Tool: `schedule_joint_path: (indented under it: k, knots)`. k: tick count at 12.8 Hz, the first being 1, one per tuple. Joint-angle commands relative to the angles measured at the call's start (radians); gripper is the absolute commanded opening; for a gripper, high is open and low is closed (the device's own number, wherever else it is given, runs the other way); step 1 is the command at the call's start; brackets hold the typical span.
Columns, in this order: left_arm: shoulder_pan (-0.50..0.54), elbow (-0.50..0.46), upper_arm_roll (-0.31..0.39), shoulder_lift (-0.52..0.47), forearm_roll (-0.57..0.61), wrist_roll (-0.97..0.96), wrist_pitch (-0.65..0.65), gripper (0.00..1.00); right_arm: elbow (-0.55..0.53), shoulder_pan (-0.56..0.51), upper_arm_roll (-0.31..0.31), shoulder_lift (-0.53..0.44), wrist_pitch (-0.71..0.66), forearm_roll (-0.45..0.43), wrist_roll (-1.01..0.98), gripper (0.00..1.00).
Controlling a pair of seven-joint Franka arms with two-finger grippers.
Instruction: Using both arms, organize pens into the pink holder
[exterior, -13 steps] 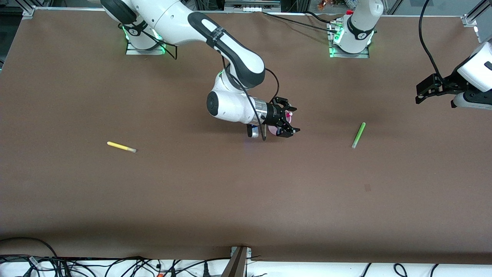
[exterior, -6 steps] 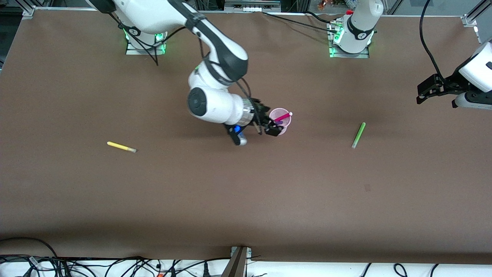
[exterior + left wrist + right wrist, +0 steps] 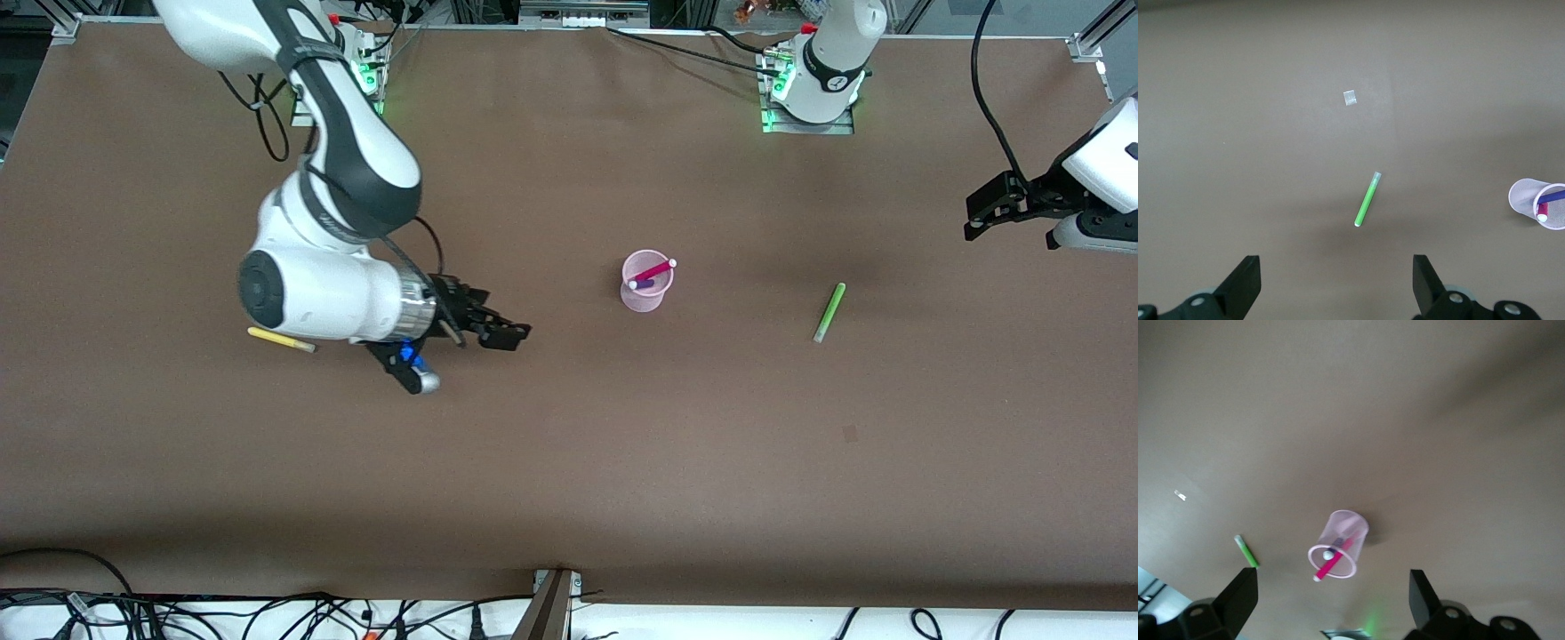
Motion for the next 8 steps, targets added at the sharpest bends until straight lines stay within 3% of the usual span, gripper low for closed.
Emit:
schedule_joint_path:
  k: [1,4,8]
  knots:
    - [0.009,0.026,-0.001,0.010,-0.021,0.000,-0.009,1.00,-0.033,0.012,-0.074,-0.089,-0.112,-0.063,-0.141,1.00]
    - [0.009,0.026,-0.001,0.012,-0.021,0.000,-0.009,1.00,-0.068,0.012,-0.083,-0.189,-0.163,-0.230,-0.291,1.00]
    - [0.009,0.026,-0.001,0.010,-0.028,0.000,-0.009,1.00,-0.080,0.012,-0.177,-0.269,-0.252,-0.312,-0.555,1.00]
